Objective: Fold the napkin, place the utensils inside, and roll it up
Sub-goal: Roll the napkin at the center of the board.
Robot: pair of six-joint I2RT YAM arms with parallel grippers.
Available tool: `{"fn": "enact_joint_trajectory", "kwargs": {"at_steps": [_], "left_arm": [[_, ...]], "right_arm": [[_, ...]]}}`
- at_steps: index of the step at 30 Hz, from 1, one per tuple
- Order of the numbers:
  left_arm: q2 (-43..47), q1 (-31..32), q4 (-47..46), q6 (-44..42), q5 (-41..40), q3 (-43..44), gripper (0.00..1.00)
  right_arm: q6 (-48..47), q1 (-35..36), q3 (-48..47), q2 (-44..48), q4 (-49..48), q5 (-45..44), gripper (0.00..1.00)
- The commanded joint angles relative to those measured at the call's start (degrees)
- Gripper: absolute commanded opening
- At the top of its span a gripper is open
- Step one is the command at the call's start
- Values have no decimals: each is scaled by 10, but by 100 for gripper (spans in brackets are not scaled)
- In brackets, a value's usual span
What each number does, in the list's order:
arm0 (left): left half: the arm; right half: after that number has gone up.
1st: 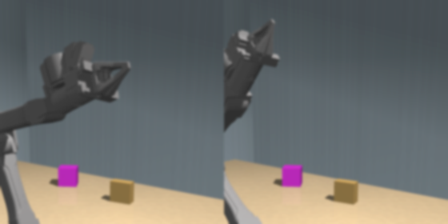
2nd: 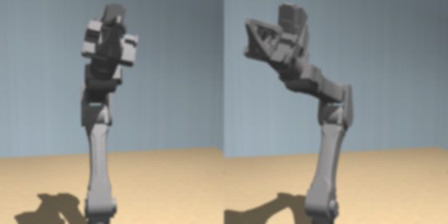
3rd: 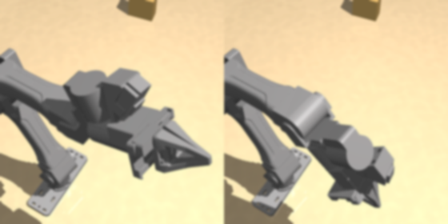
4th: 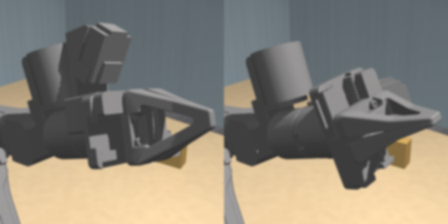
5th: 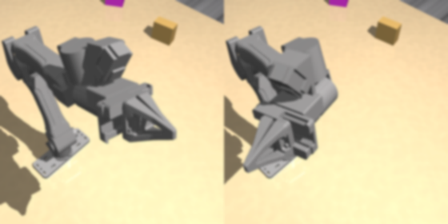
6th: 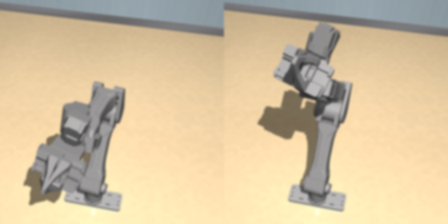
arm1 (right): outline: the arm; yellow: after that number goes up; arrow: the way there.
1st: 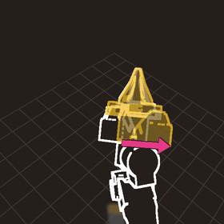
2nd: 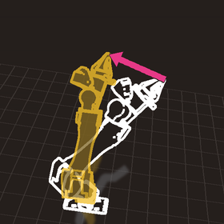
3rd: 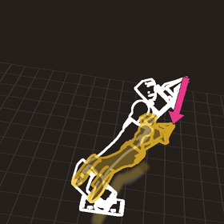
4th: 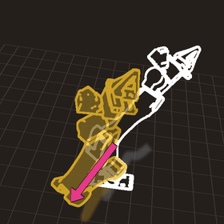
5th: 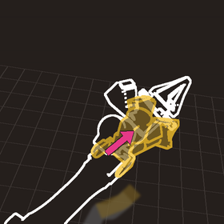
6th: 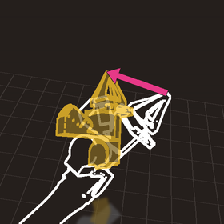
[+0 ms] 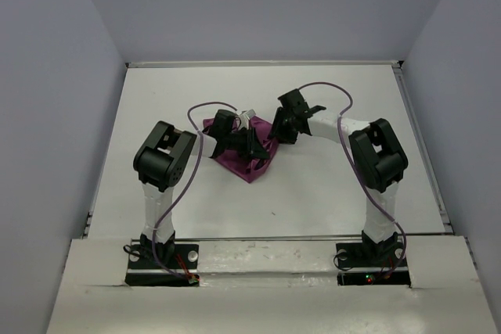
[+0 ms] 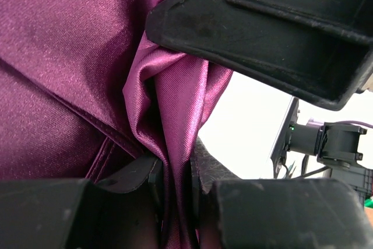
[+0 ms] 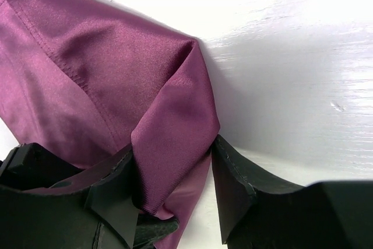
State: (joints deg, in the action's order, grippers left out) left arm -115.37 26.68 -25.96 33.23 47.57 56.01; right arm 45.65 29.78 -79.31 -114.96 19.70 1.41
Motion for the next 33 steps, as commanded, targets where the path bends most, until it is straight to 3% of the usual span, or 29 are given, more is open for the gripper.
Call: {"fn": "enact_joint_trajectory", "kwargs": {"at_steps": [1,7,11,18,24,33], "left_arm": [[-22,22,11,-5,26,25,0],[-45,44,11,-4,36,58,0],[-61,52,12,-5,44,81,0],[-76,63,16,-13,62,111,0],[-78,63,19,-20,67,106,0],[-83,63,28,-29,78,114,0]], "right_arm": [[18,3,14,19,-13,-49,46],[22,3,33,49,-8,-89,29],[22,3,43,64,2,-111,24],[26,-2,56,73,11,-127,24],[29,-2,52,71,17,-131,1],[36,-2,44,66,38,-138,1]]}}
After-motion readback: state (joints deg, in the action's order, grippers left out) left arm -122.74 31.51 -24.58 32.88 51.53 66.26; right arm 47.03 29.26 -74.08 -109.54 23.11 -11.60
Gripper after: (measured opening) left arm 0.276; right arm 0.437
